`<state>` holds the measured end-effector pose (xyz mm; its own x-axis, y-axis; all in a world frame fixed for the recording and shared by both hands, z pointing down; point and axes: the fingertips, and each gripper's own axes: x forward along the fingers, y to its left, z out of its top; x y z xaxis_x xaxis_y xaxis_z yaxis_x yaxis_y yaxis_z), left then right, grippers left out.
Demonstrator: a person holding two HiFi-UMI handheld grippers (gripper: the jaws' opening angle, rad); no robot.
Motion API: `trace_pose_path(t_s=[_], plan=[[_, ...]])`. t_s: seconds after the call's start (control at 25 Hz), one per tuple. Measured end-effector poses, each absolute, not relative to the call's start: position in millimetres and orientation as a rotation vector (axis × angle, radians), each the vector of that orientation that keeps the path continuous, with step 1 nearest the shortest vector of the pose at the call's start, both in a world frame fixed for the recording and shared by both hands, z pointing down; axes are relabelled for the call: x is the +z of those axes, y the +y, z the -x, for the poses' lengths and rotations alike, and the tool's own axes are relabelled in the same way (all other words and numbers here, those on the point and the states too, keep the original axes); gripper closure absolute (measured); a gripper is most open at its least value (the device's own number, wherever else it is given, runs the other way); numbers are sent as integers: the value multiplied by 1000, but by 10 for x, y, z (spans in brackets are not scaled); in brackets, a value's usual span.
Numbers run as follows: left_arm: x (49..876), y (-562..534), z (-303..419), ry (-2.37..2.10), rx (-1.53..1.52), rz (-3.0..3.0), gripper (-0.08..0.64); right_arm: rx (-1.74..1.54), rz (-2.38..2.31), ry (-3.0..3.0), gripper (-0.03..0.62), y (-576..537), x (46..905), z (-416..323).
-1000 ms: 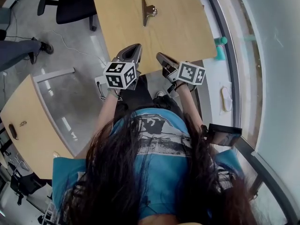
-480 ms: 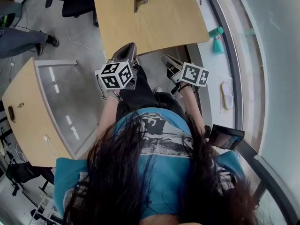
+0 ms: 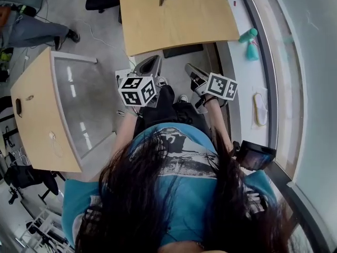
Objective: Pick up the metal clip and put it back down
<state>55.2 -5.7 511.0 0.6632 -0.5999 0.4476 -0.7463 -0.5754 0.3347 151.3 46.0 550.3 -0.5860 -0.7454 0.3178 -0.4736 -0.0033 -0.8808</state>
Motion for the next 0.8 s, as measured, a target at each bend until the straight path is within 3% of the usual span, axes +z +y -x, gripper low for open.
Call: trace_pose_path(t_s=[0.52, 0.8], plan=[[5134, 479, -192, -1009, 432, -2372, 558, -1690, 1232, 2091, 578, 777, 5494, -907], [5070, 697, 360, -993, 416, -2391, 558, -1670, 1250, 2127, 578, 918, 5388, -333]])
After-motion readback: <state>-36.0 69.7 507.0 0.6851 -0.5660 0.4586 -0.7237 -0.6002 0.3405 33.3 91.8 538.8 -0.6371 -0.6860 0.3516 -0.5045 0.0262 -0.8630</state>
